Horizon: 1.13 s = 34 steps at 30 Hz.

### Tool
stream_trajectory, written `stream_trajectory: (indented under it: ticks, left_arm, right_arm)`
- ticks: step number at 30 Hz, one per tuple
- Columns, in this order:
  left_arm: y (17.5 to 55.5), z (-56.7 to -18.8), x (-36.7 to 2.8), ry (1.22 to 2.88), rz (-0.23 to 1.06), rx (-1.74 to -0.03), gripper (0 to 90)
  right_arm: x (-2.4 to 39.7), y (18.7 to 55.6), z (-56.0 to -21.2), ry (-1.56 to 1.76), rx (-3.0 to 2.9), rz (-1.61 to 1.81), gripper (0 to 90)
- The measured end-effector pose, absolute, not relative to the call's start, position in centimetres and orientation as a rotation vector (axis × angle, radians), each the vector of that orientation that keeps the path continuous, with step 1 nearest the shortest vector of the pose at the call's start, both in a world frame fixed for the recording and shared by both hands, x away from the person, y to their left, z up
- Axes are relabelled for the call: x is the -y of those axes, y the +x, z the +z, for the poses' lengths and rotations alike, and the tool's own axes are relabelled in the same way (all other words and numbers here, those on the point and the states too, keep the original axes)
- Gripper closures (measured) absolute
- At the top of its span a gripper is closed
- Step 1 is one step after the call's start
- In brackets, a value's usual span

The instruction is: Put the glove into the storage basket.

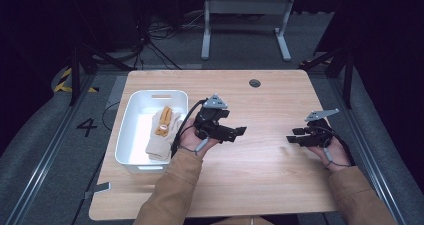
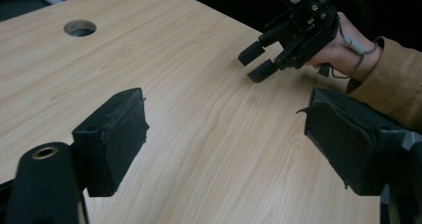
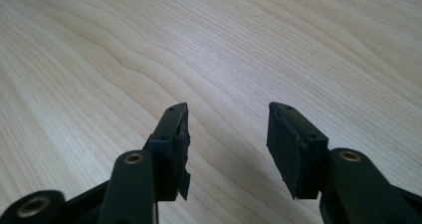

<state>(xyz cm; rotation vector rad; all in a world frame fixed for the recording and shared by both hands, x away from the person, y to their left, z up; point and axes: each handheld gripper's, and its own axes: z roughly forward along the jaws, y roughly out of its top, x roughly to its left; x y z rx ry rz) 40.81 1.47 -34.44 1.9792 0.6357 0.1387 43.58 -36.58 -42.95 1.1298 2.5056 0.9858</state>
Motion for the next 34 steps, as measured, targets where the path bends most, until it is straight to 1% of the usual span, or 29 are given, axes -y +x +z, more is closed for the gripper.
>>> stream_trajectory:
  ticks: [3,12,17,23,30,31,33,34]
  left_arm:
    - [40.7,-35.3,-0.9,1.991,0.152,-0.630,16.7]
    - [40.3,-38.9,0.4,2.072,0.073,-0.610,14.0]
    - [40.2,-40.8,0.4,2.111,0.071,-0.648,13.8]
    - [39.5,-42.8,0.5,2.151,0.146,-0.663,13.7]
    - [38.9,-44.4,0.9,2.228,0.161,-0.691,13.8]
    - [38.9,-44.5,1.0,2.241,0.165,-0.701,13.9]
    - [39.1,-44.8,1.3,2.295,0.200,-0.813,16.0]
    - [39.1,-44.8,1.3,2.295,0.200,-0.813,15.3]
  right_arm:
    - [36.6,43.6,-43.0,1.126,-2.508,0.985,51.5]
    - [36.4,43.5,-43.0,1.105,-2.514,0.996,50.5]
    - [36.1,43.3,-43.0,1.066,-2.526,1.002,50.3]
    - [35.8,43.3,-43.2,1.051,-2.537,0.995,50.1]
    - [35.7,43.4,-43.4,1.049,-2.544,0.990,49.8]
    - [35.6,43.4,-43.4,1.046,-2.545,0.989,49.7]
    - [35.4,43.5,-43.5,1.051,-2.548,0.988,49.6]
    - [35.4,43.5,-43.5,1.045,-2.548,0.983,49.6]
